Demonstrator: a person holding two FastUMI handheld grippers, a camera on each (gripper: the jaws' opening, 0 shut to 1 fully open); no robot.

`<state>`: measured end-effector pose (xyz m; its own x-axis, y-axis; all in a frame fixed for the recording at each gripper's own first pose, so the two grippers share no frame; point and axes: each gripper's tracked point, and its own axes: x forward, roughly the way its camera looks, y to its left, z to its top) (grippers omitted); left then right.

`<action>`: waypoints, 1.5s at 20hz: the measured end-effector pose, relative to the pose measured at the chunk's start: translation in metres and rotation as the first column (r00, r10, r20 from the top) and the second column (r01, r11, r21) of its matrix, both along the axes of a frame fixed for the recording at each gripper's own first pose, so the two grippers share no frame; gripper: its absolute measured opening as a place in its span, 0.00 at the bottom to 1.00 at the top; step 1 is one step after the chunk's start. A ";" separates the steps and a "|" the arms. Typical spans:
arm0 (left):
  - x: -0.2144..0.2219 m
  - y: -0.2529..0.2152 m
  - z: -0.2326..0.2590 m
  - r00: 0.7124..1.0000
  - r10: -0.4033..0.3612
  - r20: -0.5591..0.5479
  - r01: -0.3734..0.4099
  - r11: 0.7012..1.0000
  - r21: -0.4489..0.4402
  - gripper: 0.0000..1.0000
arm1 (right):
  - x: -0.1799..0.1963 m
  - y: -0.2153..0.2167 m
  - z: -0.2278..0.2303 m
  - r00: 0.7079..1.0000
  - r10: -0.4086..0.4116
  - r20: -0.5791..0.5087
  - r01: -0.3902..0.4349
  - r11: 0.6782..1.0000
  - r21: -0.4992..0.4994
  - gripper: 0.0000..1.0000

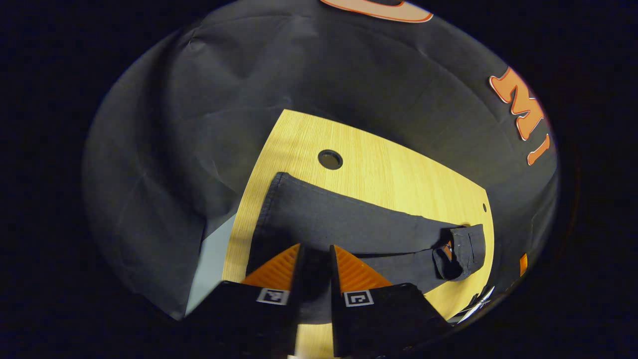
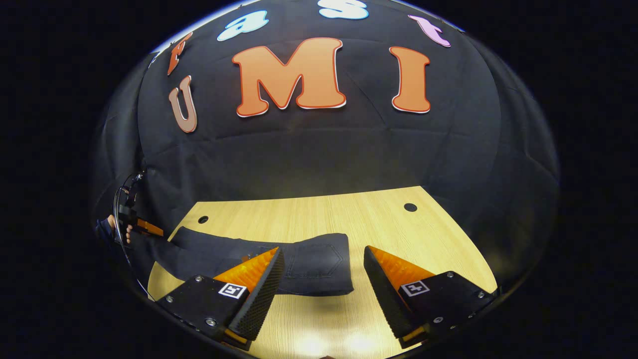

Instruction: Grasp the waist and the cuffs of the jeans and fold them to make the two legs overlap; first hold the waist and fold one-third of the jeans toward the cuffs, then hold the cuffs and fold the remaining one-third in the same direction to finish folding.

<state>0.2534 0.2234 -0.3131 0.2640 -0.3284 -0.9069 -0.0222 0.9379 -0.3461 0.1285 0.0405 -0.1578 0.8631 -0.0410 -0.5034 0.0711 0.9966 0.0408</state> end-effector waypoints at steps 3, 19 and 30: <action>-0.014 0.018 -0.032 0.997 -0.059 -0.055 0.062 0.997 0.054 0.81 | -0.002 0.001 -0.004 1.000 -0.014 -0.010 0.014 1.000 -0.006 0.97; -0.052 0.022 -0.087 0.945 -0.277 -0.173 0.300 0.946 0.125 0.76 | 0.008 0.015 -0.005 0.999 -0.038 -0.022 0.038 0.999 -0.008 0.97; -0.027 -0.002 0.007 0.999 -0.027 0.016 0.027 0.999 -0.021 0.04 | 0.026 0.014 0.009 1.000 0.003 0.018 -0.004 1.000 0.026 0.96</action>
